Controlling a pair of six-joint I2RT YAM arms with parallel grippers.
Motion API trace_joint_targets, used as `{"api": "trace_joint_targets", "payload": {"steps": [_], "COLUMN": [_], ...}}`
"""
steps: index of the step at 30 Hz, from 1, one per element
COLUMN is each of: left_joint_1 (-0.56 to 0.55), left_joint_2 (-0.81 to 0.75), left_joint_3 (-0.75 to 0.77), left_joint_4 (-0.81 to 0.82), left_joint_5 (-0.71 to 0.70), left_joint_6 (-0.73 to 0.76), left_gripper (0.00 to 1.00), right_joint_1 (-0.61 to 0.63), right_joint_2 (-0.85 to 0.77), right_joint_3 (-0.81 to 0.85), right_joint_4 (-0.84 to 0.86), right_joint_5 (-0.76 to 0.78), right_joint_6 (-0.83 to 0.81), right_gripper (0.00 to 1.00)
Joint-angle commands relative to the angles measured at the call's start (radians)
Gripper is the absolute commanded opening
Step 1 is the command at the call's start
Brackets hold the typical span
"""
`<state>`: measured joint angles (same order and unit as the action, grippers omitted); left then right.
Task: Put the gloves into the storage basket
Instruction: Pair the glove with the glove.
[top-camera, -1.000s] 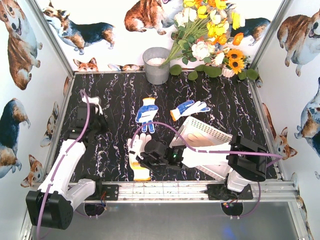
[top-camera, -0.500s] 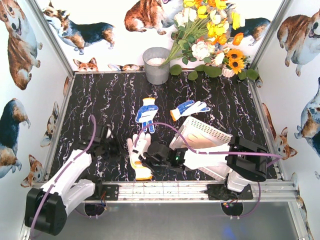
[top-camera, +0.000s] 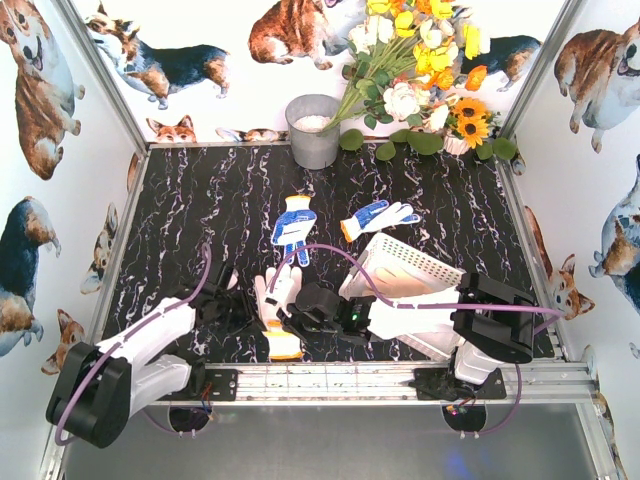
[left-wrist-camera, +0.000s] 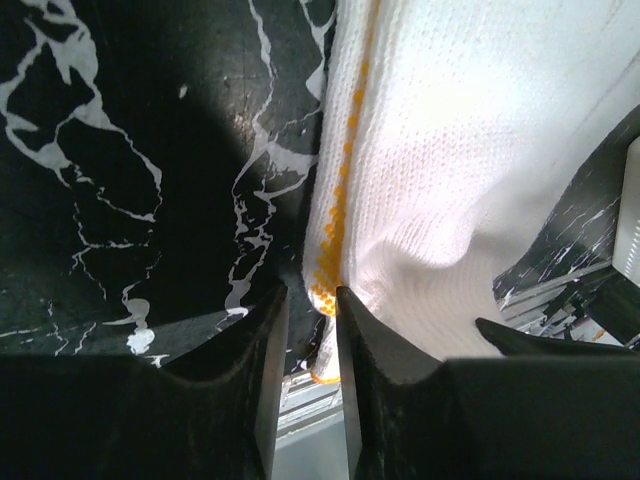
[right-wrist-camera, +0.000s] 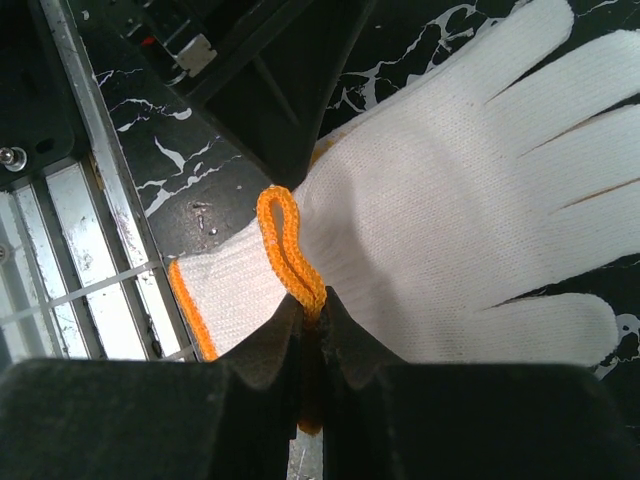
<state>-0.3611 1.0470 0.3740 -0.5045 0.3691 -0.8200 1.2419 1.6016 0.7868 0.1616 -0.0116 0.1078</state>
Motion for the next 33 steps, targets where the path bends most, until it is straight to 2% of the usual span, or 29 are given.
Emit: {"api": "trace_joint_targets", "payload": {"steps": [1,6,12,22,33], "left_joint_1": [-0.005,-0.005,-0.006,-0.006,-0.007], "left_joint_2": [0.025,0.071,0.072,0.042,0.036], "left_joint_3": [-0.001,-0.025,-0.05,-0.082,-0.08], "left_joint_4": [0.058,0.096,0.118,0.13,0.132], "left_joint_5": [-0.06,-0.046,-0.059,-0.065,-0.067], "left_joint_6": [0.004,0.002,-0.01,-0.039,-0.042], "left_gripper": [0.2,0.15,0.0,0.0,0.0], "right_joint_1": [0.004,0.004,0.004,0.014,0.041], "right_joint_2": [-0.045,-0.045,-0.062,-0.117,-0.086], "right_joint_3": [-0.013,-0.011,-0.006,0.015,-0.001], "right_joint_4": [0.078,0.082,0.091,0.049,0.056], "right_joint_5": [0.016,0.016,0.012,-0.004,-0.011], "right_joint_6": [0.009,0.013,0.021,0.006,0.031], "right_gripper": [0.0,0.0,0.0,0.0,0.0]}}
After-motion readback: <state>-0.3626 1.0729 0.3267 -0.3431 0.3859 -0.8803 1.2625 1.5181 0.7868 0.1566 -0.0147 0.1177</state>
